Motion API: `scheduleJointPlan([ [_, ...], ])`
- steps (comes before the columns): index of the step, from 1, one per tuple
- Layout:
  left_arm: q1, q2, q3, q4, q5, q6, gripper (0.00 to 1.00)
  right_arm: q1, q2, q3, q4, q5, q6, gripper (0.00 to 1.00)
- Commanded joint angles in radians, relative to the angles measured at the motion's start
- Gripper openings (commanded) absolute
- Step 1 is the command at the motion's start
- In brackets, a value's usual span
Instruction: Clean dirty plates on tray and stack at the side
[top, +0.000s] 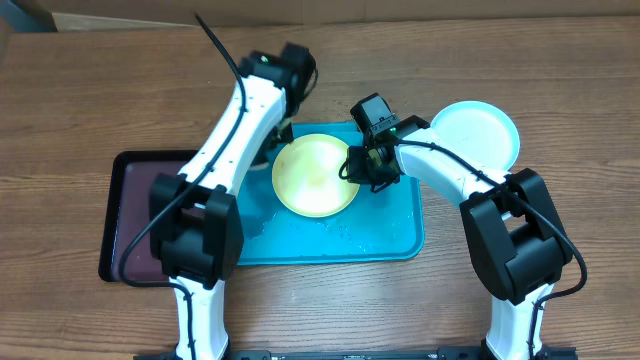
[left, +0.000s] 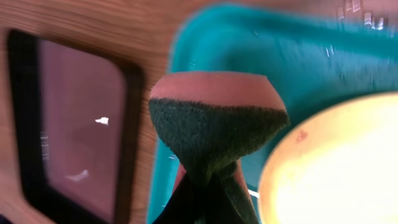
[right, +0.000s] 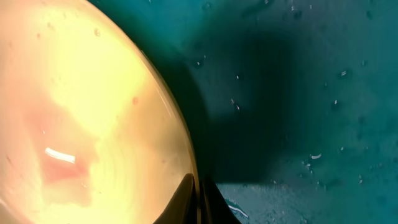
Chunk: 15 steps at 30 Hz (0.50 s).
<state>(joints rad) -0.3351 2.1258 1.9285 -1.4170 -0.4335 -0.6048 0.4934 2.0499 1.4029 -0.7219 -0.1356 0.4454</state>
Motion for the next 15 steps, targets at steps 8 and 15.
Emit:
scheduleJointPlan([
  [8,0.332,-0.081,0.138,-0.102,0.211,-0.089,0.04,0.071,-0.021,0.02,0.037,0.092,-0.139,0.04],
  [15,0.61,-0.081,0.061,-0.09,0.47,-0.023,0.04,0.22,-0.142,0.02,0.101,0.487,-0.223,0.04],
])
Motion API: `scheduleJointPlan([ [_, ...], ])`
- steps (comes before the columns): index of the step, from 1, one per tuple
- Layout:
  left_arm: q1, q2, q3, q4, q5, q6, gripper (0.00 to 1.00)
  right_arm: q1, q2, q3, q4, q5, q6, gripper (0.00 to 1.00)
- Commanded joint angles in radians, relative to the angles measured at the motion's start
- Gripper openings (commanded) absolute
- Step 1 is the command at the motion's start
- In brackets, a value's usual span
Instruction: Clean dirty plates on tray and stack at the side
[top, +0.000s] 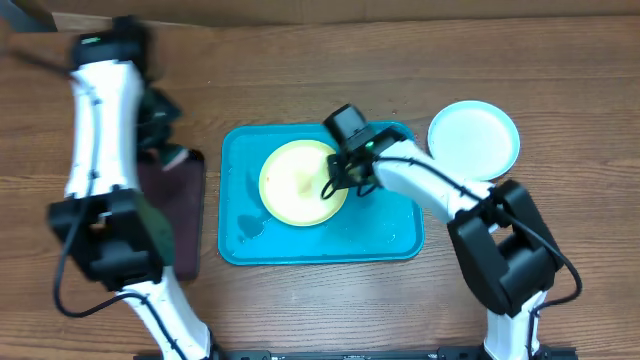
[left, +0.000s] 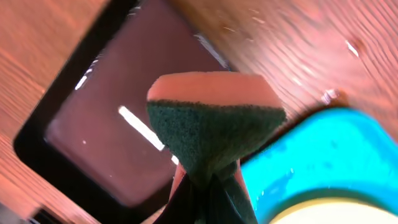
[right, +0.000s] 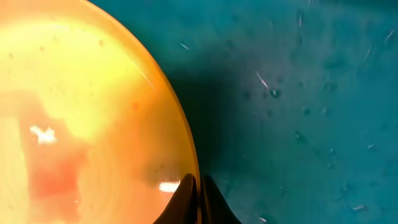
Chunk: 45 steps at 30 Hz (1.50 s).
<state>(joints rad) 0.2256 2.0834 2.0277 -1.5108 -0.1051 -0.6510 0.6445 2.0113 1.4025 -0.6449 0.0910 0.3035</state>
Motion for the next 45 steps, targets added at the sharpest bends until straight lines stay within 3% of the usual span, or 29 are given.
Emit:
scheduleJointPlan([
  [1,0.074,-0.039,-0.056,0.008,0.151,0.023,0.04,0.092,-0.117,0.02,0.032,0.335,-0.1,0.04],
  [6,0.142,-0.039,-0.158,0.043,0.18,0.047,0.04,0.236,-0.164,0.02,0.102,0.888,-0.228,0.04],
  [10,0.14,-0.039,-0.203,0.095,0.228,0.053,0.04,0.301,-0.164,0.02,0.213,1.146,-0.445,0.04],
  [16,0.123,-0.039,-0.219,0.117,0.232,0.053,0.04,0.356,-0.164,0.02,0.527,1.353,-0.911,0.04],
  [21,0.121,-0.039,-0.219,0.122,0.227,0.053,0.04,0.365,-0.164,0.02,0.75,1.395,-1.151,0.04],
  [24,0.121,-0.039,-0.219,0.124,0.226,0.053,0.04,0.365,-0.164,0.02,0.84,1.433,-1.211,0.04],
  [29,0.121,-0.039,-0.219,0.121,0.226,0.053,0.04,0.365,-0.164,0.02,0.879,1.461,-1.167,0.04],
  [34,0.121,-0.039,-0.22,0.118,0.217,0.053,0.04,0.365,-0.164,0.017,0.842,1.463,-0.888,0.04],
  [38,0.121,-0.037,-0.22,0.121,0.183,0.053,0.04,0.365,-0.164,0.017,0.685,1.432,-0.658,0.04],
  [42,0.121,-0.036,-0.232,0.122,0.183,0.052,0.04,0.361,-0.164,0.017,0.367,1.164,-0.427,0.04],
  [45,0.121,-0.036,-0.269,0.143,0.183,0.053,0.04,0.325,-0.164,0.017,0.185,0.853,-0.205,0.04],
])
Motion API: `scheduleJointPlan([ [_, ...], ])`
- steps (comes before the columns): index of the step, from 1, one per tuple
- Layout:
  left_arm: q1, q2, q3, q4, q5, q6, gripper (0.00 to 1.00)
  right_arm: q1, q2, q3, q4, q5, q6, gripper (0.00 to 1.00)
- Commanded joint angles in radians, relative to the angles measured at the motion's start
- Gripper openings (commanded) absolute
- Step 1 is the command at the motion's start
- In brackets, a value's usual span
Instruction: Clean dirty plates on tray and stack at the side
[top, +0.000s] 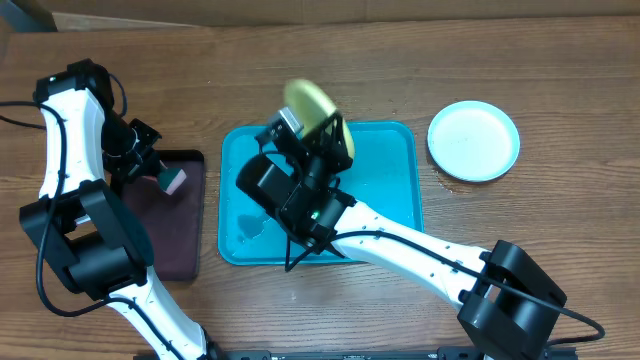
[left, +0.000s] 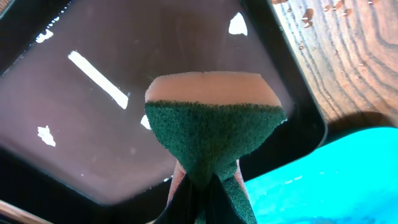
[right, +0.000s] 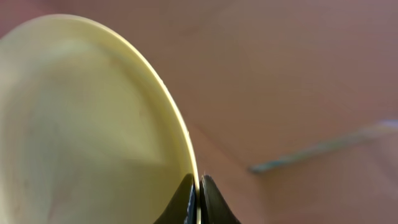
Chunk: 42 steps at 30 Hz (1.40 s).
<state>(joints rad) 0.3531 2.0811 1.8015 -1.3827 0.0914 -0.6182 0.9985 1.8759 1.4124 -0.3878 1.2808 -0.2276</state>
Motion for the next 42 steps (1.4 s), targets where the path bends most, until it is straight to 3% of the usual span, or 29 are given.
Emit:
scheduleJointPlan([
  [1,-0.006,-0.034,-0.065,0.03,-0.014,0.02,0.04,-0.052,-0.028,0.007,-0.113,-0.428,0.414,0.04],
  [4,-0.006,-0.034,-0.145,0.084,-0.014,0.02,0.04,-0.114,-0.028,0.007,-0.174,-0.658,0.552,0.04],
  [8,-0.003,-0.034,-0.243,0.161,-0.014,0.02,0.06,-0.191,-0.028,0.007,-0.218,-0.899,0.576,0.04],
  [9,-0.001,-0.034,-0.258,0.177,-0.017,0.02,0.18,-0.206,-0.028,0.007,-0.229,-0.93,0.576,0.04],
  [11,0.004,-0.034,-0.277,0.201,-0.024,0.021,0.52,-0.23,-0.028,0.007,-0.25,-0.959,0.576,0.04],
  [13,0.011,-0.034,-0.277,0.209,-0.024,0.021,0.69,-0.248,-0.028,0.008,-0.258,-0.991,0.577,0.04],
  [17,0.025,-0.035,-0.229,0.149,-0.01,0.031,0.66,-0.253,-0.045,0.009,-0.253,-1.059,0.577,0.04],
  [20,0.029,-0.039,-0.143,0.091,0.038,0.105,0.64,-0.253,-0.077,0.01,-0.254,-1.059,0.577,0.04],
  [22,0.028,-0.046,-0.078,0.047,0.04,0.118,0.57,-0.254,-0.101,0.01,-0.254,-1.058,0.576,0.04],
  [24,0.023,-0.055,-0.047,0.033,0.04,0.121,0.44,-0.257,-0.125,0.01,-0.253,-1.058,0.576,0.04],
  [28,0.011,-0.057,-0.058,0.045,0.023,0.095,0.04,-0.269,-0.172,0.01,-0.253,-1.059,0.576,0.04],
  [35,0.006,-0.056,-0.263,0.2,-0.021,0.013,0.04,-0.271,-0.219,0.01,-0.262,-1.059,0.576,0.04],
  [42,0.007,-0.056,-0.478,0.416,-0.023,0.013,0.04,-0.271,-0.221,0.01,-0.291,-1.058,0.576,0.04],
])
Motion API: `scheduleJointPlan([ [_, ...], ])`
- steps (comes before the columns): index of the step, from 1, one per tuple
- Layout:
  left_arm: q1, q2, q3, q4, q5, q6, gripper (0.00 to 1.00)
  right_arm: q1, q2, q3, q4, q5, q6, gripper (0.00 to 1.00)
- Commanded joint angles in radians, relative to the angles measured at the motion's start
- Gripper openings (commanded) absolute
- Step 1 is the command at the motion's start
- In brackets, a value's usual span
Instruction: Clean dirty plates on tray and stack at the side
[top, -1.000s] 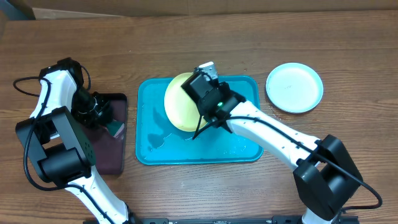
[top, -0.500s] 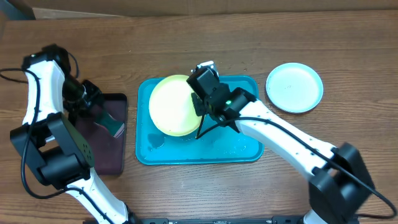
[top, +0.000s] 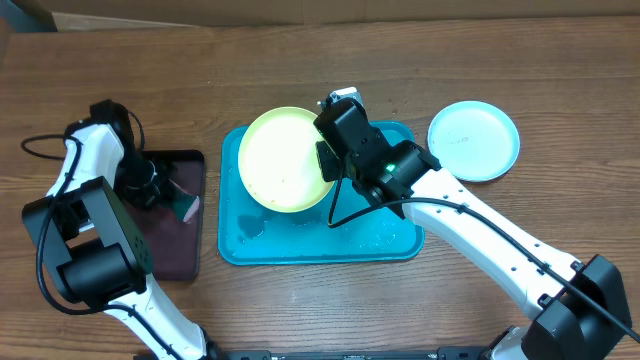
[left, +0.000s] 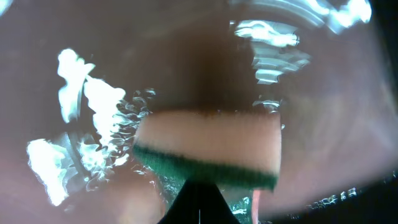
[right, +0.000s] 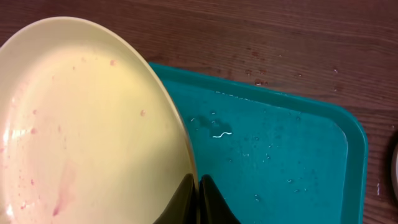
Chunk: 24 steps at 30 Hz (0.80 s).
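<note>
My right gripper (top: 332, 168) is shut on the right rim of a yellow plate (top: 285, 158), held raised and tilted over the left part of the teal tray (top: 385, 235). Pink specks and a smear show on the plate (right: 81, 130) beside the gripper (right: 198, 186). My left gripper (top: 165, 180) is shut on a pink-and-green sponge (left: 208, 152), dipped in the water of the dark basin (top: 165, 245); the gripper (left: 200, 202) sits just below the sponge. A light blue plate (top: 473, 140) lies on the table at the right.
Water droplets are scattered over the teal tray (right: 280, 162). The wooden table (top: 300, 300) surrounds both tray and basin. The right arm stretches across the tray's right half. A black cable runs off the left arm at the far left.
The right gripper has turned the yellow plate from steeply on edge to face up over the tray's left. The left gripper has lowered the sponge from above the basin into its water.
First the sponge was beside the yellow plate, which lay on the tray with the right gripper on its rim. Then the left arm was over the dark basin with the sponge. Later the plate was held on edge, and now tilted face up, with the sponge in the water.
</note>
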<state>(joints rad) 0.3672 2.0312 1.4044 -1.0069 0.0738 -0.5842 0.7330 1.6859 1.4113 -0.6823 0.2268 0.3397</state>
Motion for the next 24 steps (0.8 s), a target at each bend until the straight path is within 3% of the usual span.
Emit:
scheduleJointPlan([
  [1,-0.007,-0.006,-0.088,0.044,-0.005,-0.022,0.04,-0.005,-0.031,0.011,0.002,-0.004,0.009,0.04],
  [12,-0.014,-0.082,0.195,-0.228,0.006,-0.006,0.04,-0.027,-0.031,0.011,-0.034,-0.004,0.009,0.04],
  [19,-0.065,-0.101,0.153,-0.294,0.014,-0.007,0.04,-0.058,-0.031,0.011,-0.032,-0.005,0.009,0.04],
  [24,-0.119,-0.101,-0.016,-0.187,-0.008,-0.07,0.04,-0.113,-0.031,0.011,-0.038,-0.077,0.009,0.04],
])
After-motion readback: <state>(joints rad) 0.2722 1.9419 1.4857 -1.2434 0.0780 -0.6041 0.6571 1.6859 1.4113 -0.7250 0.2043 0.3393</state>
